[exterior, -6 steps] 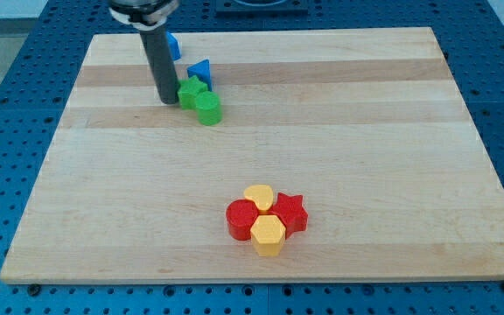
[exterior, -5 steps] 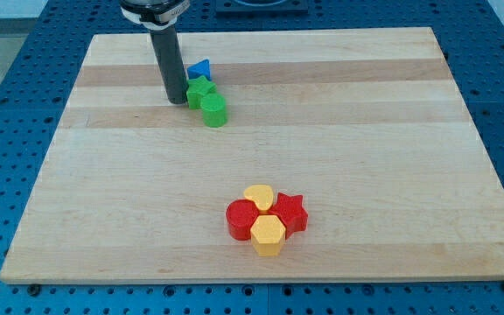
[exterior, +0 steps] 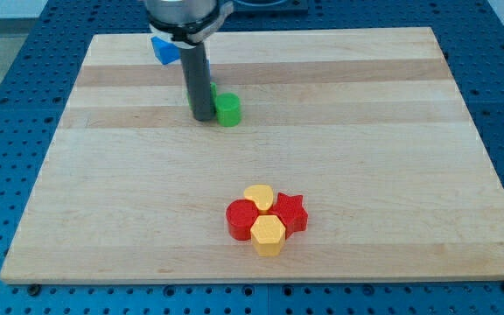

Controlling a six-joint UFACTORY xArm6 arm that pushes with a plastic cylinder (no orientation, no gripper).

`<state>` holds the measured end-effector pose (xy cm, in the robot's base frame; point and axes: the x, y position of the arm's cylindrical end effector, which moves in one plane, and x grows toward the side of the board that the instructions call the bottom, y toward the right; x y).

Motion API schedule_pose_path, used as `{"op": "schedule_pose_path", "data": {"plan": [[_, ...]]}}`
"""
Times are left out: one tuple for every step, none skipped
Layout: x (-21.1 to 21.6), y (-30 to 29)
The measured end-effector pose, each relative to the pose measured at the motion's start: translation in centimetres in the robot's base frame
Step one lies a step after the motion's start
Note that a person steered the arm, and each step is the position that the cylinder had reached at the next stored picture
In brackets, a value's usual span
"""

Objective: Nudge the green circle right a bit

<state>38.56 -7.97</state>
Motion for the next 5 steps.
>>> {"op": "schedule_pose_path", "data": {"plan": [[0.0,1.5],[0.0,-0.9],[-0.8,-7.3],[-5.8,-14.8],[-11.9,-16.7]]}}
